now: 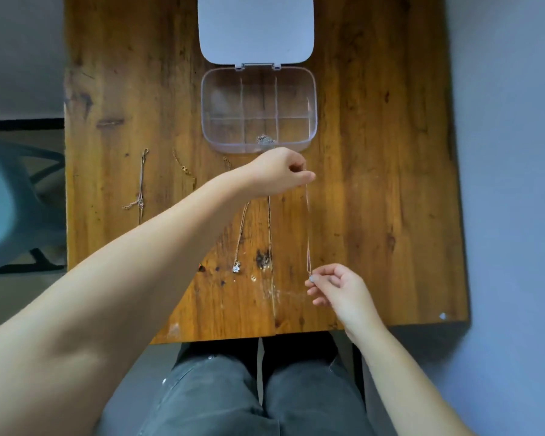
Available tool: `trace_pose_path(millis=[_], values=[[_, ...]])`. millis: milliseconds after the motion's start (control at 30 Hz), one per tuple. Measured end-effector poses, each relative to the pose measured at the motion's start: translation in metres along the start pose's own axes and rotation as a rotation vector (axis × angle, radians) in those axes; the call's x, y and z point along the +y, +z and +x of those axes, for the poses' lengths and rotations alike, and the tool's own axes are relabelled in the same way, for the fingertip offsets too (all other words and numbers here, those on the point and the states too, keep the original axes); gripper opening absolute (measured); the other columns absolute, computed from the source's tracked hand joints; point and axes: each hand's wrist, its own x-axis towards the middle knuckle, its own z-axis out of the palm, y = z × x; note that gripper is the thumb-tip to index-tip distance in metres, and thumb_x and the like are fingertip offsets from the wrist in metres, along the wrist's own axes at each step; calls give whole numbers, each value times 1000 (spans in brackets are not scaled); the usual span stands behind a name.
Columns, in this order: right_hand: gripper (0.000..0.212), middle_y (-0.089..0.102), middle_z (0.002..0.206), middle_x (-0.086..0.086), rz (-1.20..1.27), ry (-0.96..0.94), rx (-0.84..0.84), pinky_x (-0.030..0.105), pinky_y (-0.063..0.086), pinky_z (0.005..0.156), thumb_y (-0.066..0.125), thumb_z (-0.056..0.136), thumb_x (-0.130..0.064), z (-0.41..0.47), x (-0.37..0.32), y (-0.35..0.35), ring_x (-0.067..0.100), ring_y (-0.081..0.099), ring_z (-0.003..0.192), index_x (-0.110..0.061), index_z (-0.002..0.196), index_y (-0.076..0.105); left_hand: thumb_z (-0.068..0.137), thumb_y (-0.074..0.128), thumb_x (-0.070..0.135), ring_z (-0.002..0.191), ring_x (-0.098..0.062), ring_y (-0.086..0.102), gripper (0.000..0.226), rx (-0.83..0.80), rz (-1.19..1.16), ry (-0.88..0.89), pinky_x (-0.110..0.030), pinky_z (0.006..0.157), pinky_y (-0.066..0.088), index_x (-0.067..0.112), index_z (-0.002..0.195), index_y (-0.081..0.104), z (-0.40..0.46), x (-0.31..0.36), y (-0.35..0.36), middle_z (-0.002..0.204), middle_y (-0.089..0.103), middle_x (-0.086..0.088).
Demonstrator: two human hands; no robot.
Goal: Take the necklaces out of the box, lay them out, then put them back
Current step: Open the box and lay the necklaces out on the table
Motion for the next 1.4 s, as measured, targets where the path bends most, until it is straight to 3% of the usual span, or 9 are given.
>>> trace_pose_path(millis=[133, 267, 400, 600, 767, 933, 1167, 1300, 1400], values=[[8, 69, 78, -5, -239, -91, 122, 11, 49, 51, 59, 92, -18, 5, 9, 23, 5, 66, 62, -24, 86, 60, 93, 50, 27, 74, -25, 54, 26, 222, 462, 71, -32, 60, 37, 11, 73, 50, 13, -8, 35, 77, 54, -5], [3, 62, 73, -6, -534, -162, 126, 14, 46, 53, 57, 93, -23, 8, 4, 27, 6, 62, 65, -22, 92, 54, 94, 48, 27, 93, -31, 56, 23, 224, 700, 114, -40, 78, 43, 7, 104, 56, 17, -15, 42, 100, 59, -13], [6, 62, 75, -5, -601, -200, 99, 22, 48, 55, 54, 94, -24, 18, -45, 16, 14, 62, 67, -19, 96, 57, 93, 51, 26, 95, -33, 57, 30, 331, 642, 206, -40, 75, 44, 8, 116, 45, 3, -19, 34, 107, 58, -14], [23, 66, 104, 1, -652, -665, 175, 14, 47, 74, 45, 97, -12, 62, -180, 37, 11, 61, 87, -15, 109, 64, 89, 55, 12, 104, -36, 51, 38, 637, 522, 88, -46, 86, 42, 8, 127, 48, -32, -61, -19, 113, 56, -19], [36, 60, 127, 9, -1169, -554, -50, 31, 48, 91, 43, 94, -3, 112, -230, 80, 24, 58, 113, -16, 123, 59, 94, 50, 22, 115, -33, 46, 24, 576, 590, 52, -49, 98, 32, 13, 110, 65, -40, -90, -48, 116, 59, -12], [31, 65, 110, 11, -1536, -458, -211, 35, 51, 77, 44, 91, -6, 123, -238, 95, 26, 59, 94, -11, 114, 63, 94, 51, 21, 110, -31, 49, 23, 573, 534, 94, -48, 99, 31, 14, 108, 67, -34, -98, -50, 109, 63, -10], [31, 61, 115, 12, -1537, -463, -173, 32, 50, 78, 49, 92, -9, 127, -236, 89, 27, 59, 98, -11, 122, 56, 94, 51, 20, 106, -30, 51, 21, 590, 486, 126, -48, 98, 31, 14, 105, 68, -34, -100, -50, 105, 63, -10], [24, 62, 99, 11, -1586, -410, -235, 22, 47, 58, 53, 89, -11, 125, -236, 86, 20, 58, 80, -8, 112, 60, 94, 52, 20, 107, -29, 51, 21, 599, 482, 125, -47, 99, 31, 14, 106, 68, -33, -101, -48, 106, 63, -9], [13, 61, 95, 7, -1461, -471, -259, 18, 40, 54, 61, 87, -15, 120, -239, 81, 14, 54, 75, -16, 100, 57, 94, 52, 19, 107, -29, 51, 21, 594, 480, 118, -47, 99, 31, 15, 106, 68, -33, -99, -48, 106, 63, -9]])
